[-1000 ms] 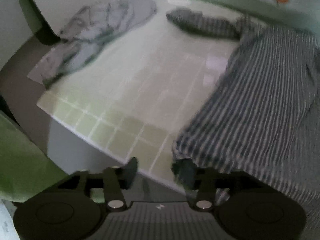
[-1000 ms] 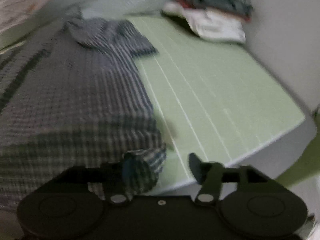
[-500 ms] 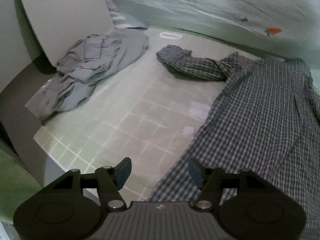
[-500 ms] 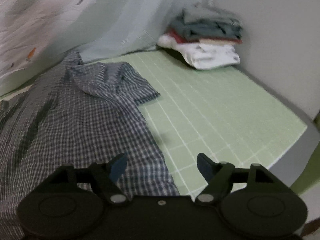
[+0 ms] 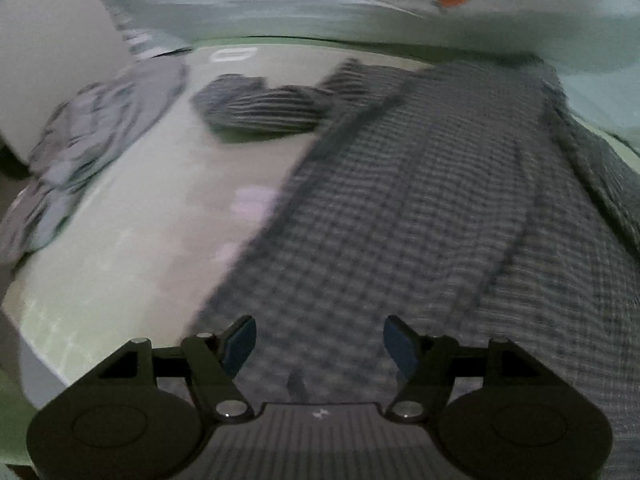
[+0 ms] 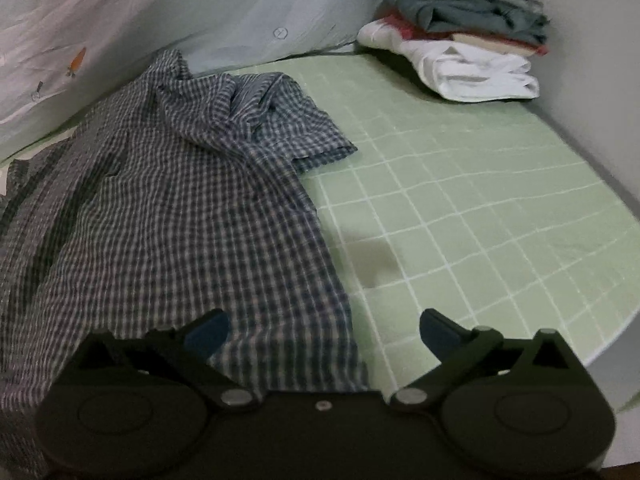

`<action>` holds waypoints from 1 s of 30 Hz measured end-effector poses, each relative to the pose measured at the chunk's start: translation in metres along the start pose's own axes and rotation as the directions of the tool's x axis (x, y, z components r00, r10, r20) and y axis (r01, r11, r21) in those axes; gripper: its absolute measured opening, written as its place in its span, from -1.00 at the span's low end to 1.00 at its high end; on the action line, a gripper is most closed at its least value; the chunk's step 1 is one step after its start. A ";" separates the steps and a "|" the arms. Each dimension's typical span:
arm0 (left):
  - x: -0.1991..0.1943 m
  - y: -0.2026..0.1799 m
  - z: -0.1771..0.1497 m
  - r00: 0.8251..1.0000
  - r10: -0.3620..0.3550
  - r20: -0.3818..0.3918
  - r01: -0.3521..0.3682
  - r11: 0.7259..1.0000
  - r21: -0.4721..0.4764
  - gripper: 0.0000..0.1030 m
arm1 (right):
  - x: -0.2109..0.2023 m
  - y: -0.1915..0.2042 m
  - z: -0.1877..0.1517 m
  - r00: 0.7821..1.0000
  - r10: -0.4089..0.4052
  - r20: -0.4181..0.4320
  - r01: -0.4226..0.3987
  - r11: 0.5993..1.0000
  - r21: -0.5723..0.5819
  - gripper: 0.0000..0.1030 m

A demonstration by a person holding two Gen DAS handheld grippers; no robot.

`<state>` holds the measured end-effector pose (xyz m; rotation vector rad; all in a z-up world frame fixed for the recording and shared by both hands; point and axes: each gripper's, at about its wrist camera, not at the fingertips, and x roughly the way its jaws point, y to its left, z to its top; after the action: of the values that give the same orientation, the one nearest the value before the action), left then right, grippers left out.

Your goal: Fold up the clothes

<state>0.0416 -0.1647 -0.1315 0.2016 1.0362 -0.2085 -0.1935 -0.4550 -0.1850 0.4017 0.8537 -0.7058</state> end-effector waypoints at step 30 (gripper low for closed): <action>0.090 -0.218 0.056 0.996 -0.085 0.025 0.074 0.952 0.296 0.60 | 0.153 -0.015 0.144 0.993 0.119 0.013 -0.119 0.993 -0.009 -0.78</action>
<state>0.0744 -0.3963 -0.1961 0.4252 0.9736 -0.4400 -0.0567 -0.6105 -0.2204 0.4361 0.8128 -0.5940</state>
